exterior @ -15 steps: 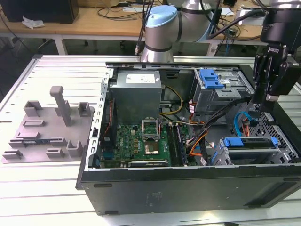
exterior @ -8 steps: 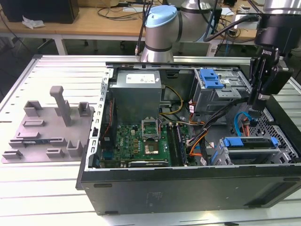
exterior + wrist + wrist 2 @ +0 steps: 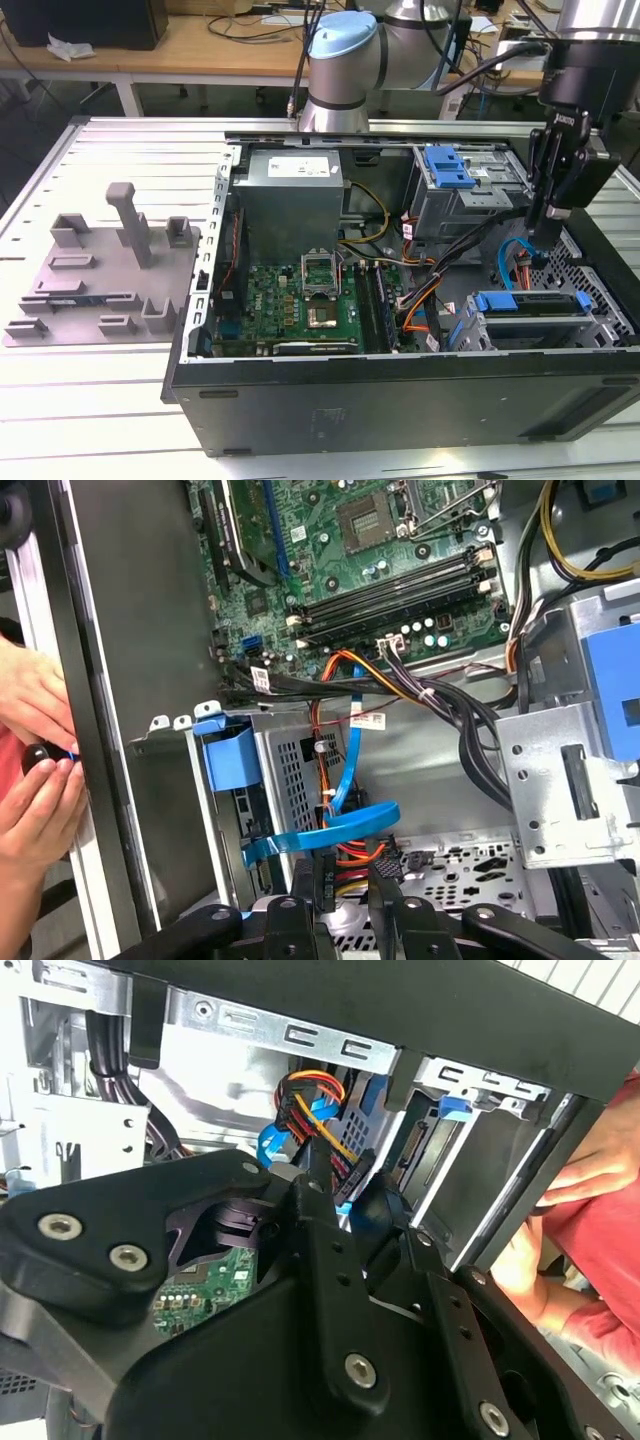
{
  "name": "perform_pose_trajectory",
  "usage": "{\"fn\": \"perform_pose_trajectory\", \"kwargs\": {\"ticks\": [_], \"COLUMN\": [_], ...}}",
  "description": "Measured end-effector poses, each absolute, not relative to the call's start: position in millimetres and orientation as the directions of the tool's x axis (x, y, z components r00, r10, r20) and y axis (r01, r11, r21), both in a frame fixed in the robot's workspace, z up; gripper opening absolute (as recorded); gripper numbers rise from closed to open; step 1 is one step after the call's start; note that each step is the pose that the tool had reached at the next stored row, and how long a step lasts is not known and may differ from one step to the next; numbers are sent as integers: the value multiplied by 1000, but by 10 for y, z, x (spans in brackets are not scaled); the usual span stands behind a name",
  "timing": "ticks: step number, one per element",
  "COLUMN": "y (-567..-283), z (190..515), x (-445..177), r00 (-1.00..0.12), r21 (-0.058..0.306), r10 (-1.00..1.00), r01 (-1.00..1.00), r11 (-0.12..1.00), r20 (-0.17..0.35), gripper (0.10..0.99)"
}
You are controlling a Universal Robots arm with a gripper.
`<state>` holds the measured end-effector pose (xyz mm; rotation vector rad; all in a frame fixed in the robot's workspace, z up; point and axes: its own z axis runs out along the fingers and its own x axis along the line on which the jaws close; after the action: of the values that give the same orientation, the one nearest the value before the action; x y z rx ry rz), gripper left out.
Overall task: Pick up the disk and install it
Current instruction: 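Insert the first disk wire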
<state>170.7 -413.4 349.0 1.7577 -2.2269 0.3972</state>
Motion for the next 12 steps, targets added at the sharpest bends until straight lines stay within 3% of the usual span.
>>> {"fn": "perform_pose_trajectory", "kwargs": {"ticks": [12], "y": [-4138], "z": [3451], "x": [1654], "r00": [-242], "r21": [-82], "r10": [-895], "r01": [-970], "r11": [227], "r20": [374], "gripper": [349]}}
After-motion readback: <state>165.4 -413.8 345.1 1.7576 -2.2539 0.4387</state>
